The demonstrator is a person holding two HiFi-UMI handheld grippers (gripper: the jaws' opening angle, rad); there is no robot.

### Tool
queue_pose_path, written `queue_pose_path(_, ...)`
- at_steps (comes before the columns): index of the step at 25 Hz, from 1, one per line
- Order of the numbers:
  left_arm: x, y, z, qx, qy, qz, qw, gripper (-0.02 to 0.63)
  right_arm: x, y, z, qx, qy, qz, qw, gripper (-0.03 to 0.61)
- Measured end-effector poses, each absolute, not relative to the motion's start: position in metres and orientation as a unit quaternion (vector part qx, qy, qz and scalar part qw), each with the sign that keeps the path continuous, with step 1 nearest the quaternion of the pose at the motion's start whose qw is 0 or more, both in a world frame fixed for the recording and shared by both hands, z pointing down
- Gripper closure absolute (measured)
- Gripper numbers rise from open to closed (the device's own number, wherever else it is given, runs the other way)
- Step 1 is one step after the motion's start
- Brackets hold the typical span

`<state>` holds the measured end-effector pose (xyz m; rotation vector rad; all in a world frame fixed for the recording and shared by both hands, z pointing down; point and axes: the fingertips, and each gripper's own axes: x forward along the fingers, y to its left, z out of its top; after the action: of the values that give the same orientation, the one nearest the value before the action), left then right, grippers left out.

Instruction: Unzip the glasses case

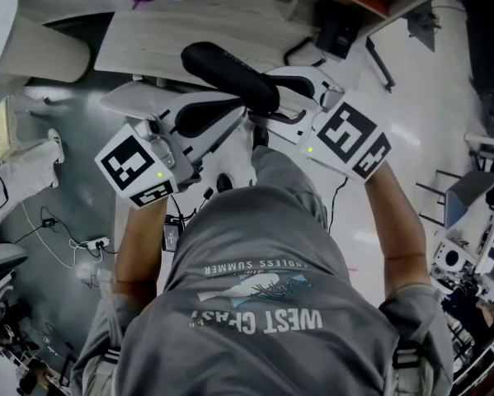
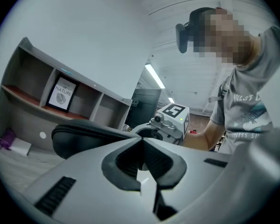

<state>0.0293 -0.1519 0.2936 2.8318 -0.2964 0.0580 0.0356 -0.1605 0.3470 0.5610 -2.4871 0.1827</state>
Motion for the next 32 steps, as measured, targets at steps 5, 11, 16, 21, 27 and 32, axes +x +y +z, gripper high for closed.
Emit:
queue_pose_path(5,0.033,-0.156,0.317,0.982,-0.092,0.04,0.16,0.614,0.039,-0.164,0.371,0.203,-0.93,0.072,0.299,0.33)
queue_pose_path(11,0.037,-0.18,0.341,0.982,-0.097,0.061,0.148,0.609,0.056,-0.187,0.408,0.218,-0.921,0.082,0.312,0.331)
queue_pose_path(16,0.018,-0.217,0.358,0.975,-0.133,0.072,0.162,0.595,0.074,-0.215,0.46,0.223,-0.907,0.092,0.345,0.33)
queue_pose_path(21,-0.013,-0.254,0.368,0.965,-0.176,0.073,0.179,0.595,0.087,-0.243,0.519,0.22,-0.893,0.089,0.382,0.33)
queue_pose_path(27,-0.026,-0.261,0.387,0.955,-0.209,0.08,0.194,0.595,0.103,-0.251,0.586,0.213,-0.883,0.08,0.41,0.33)
queue_pose_path(32,-0.036,-0.268,0.408,0.949,-0.218,0.089,0.21,0.595,0.105,-0.268,0.633,0.208,-0.876,0.059,0.431,0.33)
